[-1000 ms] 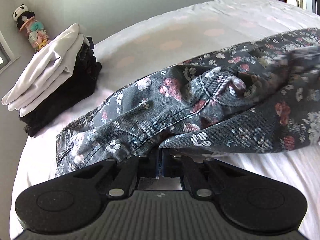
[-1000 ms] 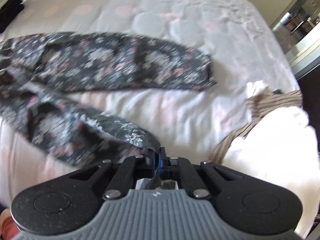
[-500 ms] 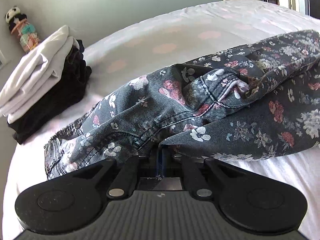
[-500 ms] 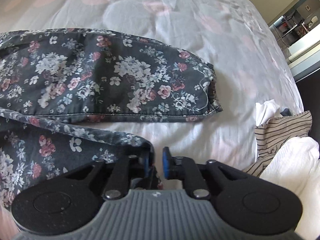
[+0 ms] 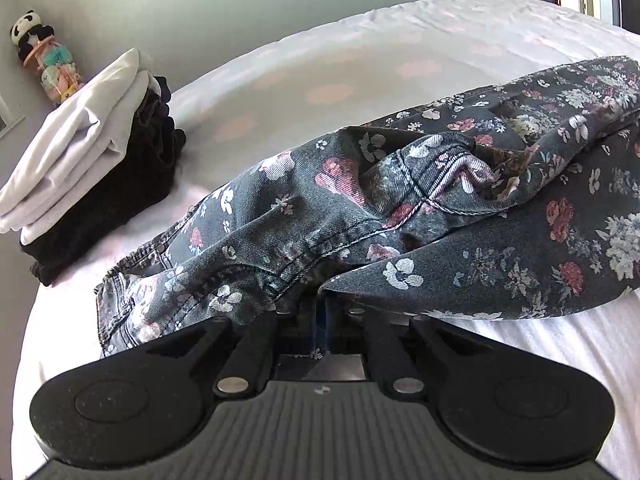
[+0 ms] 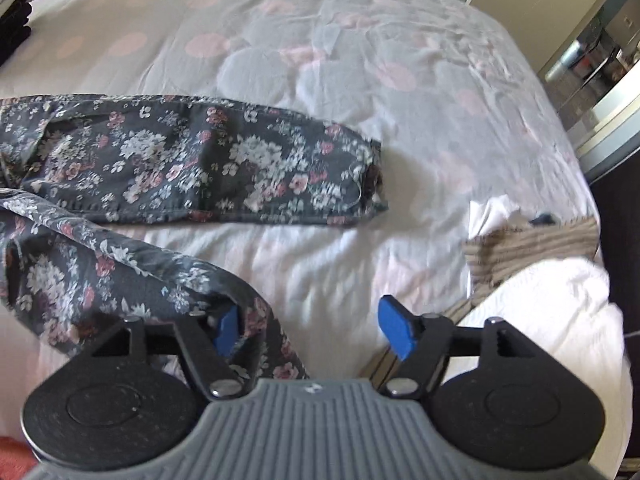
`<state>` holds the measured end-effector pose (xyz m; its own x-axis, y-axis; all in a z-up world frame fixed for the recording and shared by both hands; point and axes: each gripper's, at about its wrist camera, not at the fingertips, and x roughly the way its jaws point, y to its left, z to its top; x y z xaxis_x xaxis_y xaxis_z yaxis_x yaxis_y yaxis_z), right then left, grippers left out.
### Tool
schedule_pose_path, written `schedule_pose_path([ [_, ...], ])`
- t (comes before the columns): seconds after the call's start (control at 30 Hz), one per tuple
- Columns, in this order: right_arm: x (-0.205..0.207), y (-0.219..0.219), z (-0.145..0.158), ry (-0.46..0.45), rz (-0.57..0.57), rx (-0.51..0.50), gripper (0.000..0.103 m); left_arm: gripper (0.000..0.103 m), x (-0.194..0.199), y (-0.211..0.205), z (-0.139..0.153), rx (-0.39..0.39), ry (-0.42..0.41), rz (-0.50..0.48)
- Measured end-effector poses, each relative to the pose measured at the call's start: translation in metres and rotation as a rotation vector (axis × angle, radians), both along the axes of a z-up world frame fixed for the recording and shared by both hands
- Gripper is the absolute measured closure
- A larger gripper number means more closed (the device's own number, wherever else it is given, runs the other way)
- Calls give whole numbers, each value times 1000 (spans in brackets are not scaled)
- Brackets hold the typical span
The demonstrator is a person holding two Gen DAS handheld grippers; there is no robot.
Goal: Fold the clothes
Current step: 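Press the folded garment with the left gripper while the right gripper releases and withdraws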
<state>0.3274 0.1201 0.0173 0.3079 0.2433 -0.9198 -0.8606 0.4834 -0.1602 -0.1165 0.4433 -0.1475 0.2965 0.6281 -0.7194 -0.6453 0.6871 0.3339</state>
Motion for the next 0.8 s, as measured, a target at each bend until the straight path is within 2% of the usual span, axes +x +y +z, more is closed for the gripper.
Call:
schedule_pose_path([
  [0.03,1,-5,2,24,-6,-2,26,97,1,-1,0,1,3,-1],
  [0.13,-4,-13,5,-40,1,-4,26,96,3,-4,0,8,17,-4],
  [0.23,-5,-8,3,-81,69,-65,26,96,4,-4,-2,11,27,2],
  [0.3,-8,2,2,-126,164,-159,26,96,4,-4,-3,9,31,9],
  [0.47,1,27,9,-193,284,-284,25,96,6,-4,-6,16,48,1],
  [0.5,4,34,5,-213,302,-348,24,96,7,-3,-6,16,51,1],
  [0.57,8,43,-11,-317,343,-515,23,96,6,-2,-7,10,48,2],
  [0.6,12,46,-15,-351,357,-560,23,96,6,-1,-8,8,47,3],
  [0.77,48,44,-10,-365,221,-474,23,96,7,1,-8,2,52,-4],
  [0.8,54,41,-10,-391,198,-471,23,96,8,1,-8,3,54,-4],
])
